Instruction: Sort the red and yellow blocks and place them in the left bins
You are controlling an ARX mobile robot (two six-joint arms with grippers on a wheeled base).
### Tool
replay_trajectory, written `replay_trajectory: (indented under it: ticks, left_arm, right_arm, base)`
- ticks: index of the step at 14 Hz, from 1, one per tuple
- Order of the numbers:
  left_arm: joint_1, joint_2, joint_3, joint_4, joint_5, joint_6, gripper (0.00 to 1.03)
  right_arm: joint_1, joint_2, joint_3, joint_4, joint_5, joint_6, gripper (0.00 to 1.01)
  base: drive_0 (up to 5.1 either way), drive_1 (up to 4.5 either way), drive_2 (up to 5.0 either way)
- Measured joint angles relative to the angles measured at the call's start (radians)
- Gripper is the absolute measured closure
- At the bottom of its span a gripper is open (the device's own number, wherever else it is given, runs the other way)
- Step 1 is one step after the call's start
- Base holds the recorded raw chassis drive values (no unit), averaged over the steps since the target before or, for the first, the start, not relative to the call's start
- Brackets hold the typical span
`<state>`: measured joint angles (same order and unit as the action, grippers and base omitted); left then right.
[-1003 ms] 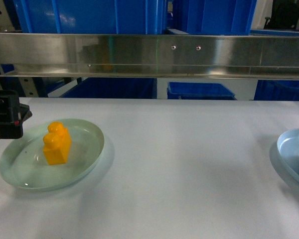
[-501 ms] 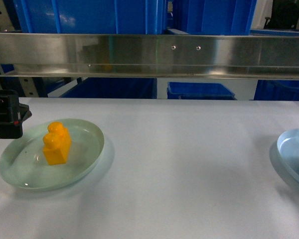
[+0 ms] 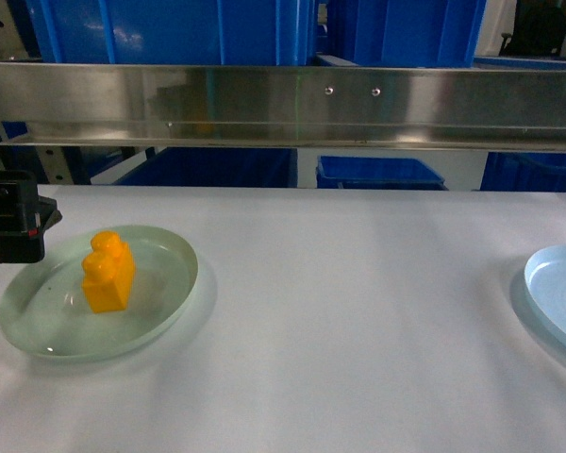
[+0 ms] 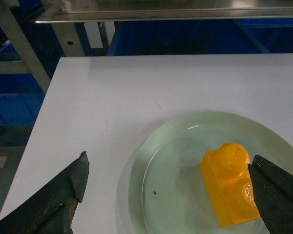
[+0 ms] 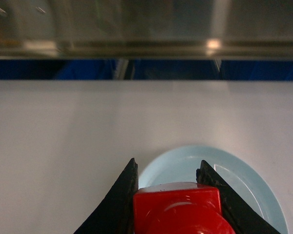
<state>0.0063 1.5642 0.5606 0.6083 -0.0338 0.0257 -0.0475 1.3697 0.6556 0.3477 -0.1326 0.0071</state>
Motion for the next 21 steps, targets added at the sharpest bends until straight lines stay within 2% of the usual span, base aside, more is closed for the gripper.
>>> replay_trajectory:
  ticks: [1, 2, 3, 4, 6, 7, 11, 13, 15, 18, 21]
  left_arm:
    - [0.0, 0.0, 0.0, 0.0, 0.0, 0.0, 0.05]
    - [-0.014, 0.006, 0.091, -0.137, 0.024, -0.068, 0.05]
    - [-0.079, 0.063, 0.269, -0.269, -0.016, -0.14, 0.05]
    - [-0.118, 0.107, 0.326, -0.356, -0.05, -0.169, 0.05]
    - [-0.149, 0.137, 0.344, -0.437, -0.101, -0.204, 0.05]
    - [-0.183, 0.148, 0.346, -0.475, -0.157, -0.23, 0.05]
    - [-0.208, 0.187, 0.341, -0.533, -0.2, -0.312, 0.05]
    - [-0.196, 0.214, 0.332, -0.473, -0.203, -0.297, 0.05]
    - [-0.186, 0.275, 0.32, -0.479, -0.189, -0.283, 0.05]
    - [-0.186, 0.294, 0.319, -0.463, -0.192, -0.27, 0.05]
    - [-0.187, 0.317, 0.319, -0.451, -0.218, -0.241, 0.05]
  right_arm:
    - [0.025, -0.096, -0.031, -0.017, 0.0, 0.002, 0.72]
    - [0.153, -0.195, -0.159, 0.004, 0.051, 0.002, 0.72]
    - [0.181, -0.171, -0.193, 0.026, 0.08, 0.015, 0.72]
    - [0.2, -0.174, -0.195, 0.027, 0.085, 0.025, 0.72]
    - [0.206, -0.174, -0.201, 0.035, 0.092, 0.031, 0.72]
    - [0.204, -0.174, -0.208, 0.035, 0.096, 0.035, 0.72]
    - [0.195, -0.175, -0.214, 0.039, 0.095, 0.045, 0.72]
    - [0.19, -0.176, -0.218, 0.038, 0.095, 0.046, 0.72]
    - [0.194, -0.188, -0.224, 0.035, 0.1, 0.049, 0.72]
    - [0.219, -0.193, -0.225, 0.032, 0.115, 0.055, 0.72]
    - [0.238, -0.198, -0.232, 0.026, 0.126, 0.064, 0.72]
  base:
    - [0.0, 0.0, 0.0]
    - [0.0, 0.0, 0.0]
    - [0.0, 0.0, 0.0]
    - [0.0, 0.0, 0.0]
    - [0.0, 0.0, 0.0]
    - [0.0, 0.0, 0.0]
    - [0.0, 0.0, 0.0]
    - [0.0, 0.0, 0.0]
    - [0.0, 0.0, 0.0]
    - [0.0, 0.0, 0.0]
    - [0.0, 0.0, 0.0]
